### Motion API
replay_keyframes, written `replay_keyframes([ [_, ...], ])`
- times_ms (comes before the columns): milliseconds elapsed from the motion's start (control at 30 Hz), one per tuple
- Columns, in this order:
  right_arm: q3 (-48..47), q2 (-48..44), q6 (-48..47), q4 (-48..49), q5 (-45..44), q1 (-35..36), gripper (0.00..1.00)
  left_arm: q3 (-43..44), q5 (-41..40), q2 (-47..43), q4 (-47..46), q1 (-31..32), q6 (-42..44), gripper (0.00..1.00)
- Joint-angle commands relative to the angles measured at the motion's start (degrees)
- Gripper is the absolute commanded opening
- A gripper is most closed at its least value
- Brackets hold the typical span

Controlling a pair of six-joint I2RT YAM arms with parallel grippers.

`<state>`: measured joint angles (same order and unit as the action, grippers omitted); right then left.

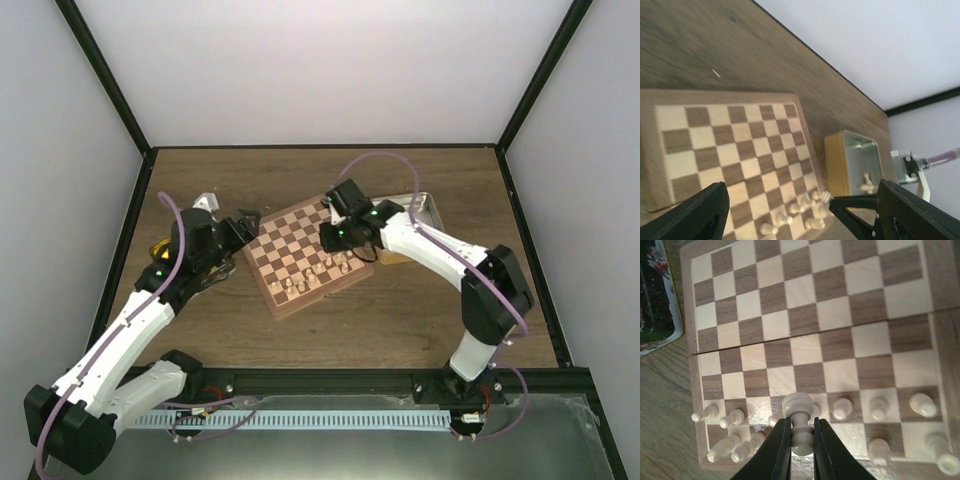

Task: Set up the chess pieces on the board
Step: Place the chess piece on the chessboard.

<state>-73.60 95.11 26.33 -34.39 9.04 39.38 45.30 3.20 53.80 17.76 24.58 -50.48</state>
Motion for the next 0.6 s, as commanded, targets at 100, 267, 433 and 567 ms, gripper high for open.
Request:
replay_keyframes([
  [100, -14.21, 9.93, -5.80, -10.56, -6.72, 8.24, 0.01, 3.83, -14.52, -5.75, 8.07, -1.26, 5.19, 0.83],
  [267, -23.26, 17.39, -6.74, -18.25, -10.64, 12.72, 0.01, 3.82, -21.45, -10.61, 10.16, -1.32, 5.50, 0.83],
  [433, -27.87, 21.84, -7.53, -22.57, -12.43, 15.25, 0.01, 0.92, -24.71, -15.98, 9.06, -1.33, 3.01, 0.83],
  [567, -30.03, 24.10, -8.20, -24.00, -12.64, 15.98, 0.01, -0.38, -25.98, -17.94, 8.87, -1.37, 1.46, 0.83],
])
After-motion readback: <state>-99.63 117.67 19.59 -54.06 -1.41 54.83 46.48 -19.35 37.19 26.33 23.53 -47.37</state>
